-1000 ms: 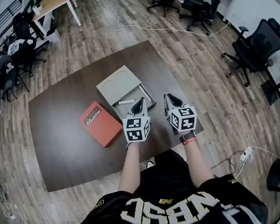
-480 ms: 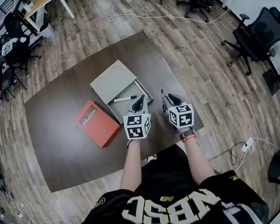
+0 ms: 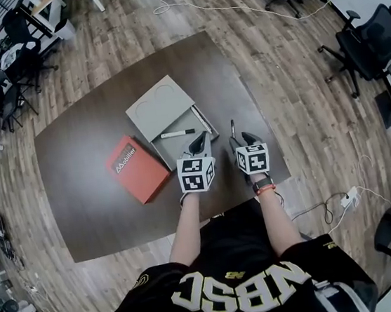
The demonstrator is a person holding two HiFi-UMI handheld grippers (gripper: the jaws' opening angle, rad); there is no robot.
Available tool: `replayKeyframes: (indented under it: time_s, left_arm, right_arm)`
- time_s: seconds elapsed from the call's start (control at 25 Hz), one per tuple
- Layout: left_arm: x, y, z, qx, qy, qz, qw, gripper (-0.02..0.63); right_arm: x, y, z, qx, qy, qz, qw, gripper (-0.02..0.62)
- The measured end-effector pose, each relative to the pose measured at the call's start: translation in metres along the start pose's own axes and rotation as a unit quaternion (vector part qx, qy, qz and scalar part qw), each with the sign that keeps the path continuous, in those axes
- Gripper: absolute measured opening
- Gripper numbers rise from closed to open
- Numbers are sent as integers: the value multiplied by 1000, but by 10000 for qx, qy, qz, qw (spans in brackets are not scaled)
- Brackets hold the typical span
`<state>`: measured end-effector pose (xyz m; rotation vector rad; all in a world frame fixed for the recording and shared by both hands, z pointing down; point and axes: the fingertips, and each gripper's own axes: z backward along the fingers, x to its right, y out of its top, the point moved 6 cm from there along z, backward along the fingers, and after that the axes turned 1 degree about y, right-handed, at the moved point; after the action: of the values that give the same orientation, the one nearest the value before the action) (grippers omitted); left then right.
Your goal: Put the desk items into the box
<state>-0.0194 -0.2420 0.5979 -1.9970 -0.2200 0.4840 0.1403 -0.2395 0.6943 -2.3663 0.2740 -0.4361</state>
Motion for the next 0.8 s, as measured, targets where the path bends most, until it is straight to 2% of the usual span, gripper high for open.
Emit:
replayKeyframes:
  time_s: [0.36,0.68,0.8]
  left_arm:
    - [-8,-15,-17,-302,37,62,9995,14]
    - [-18,-22,-18,-406,98,120,9991,14]
    - [-18,-25,-18,-436,108,129,9989,14]
  right_arm:
    - [9,-21,-32,-466,-35,-124,9988,224]
    - [7,-29,-43,-551,-123,-157,9983,222]
    - [10,-29,-43,-556,-243,-47,9981,196]
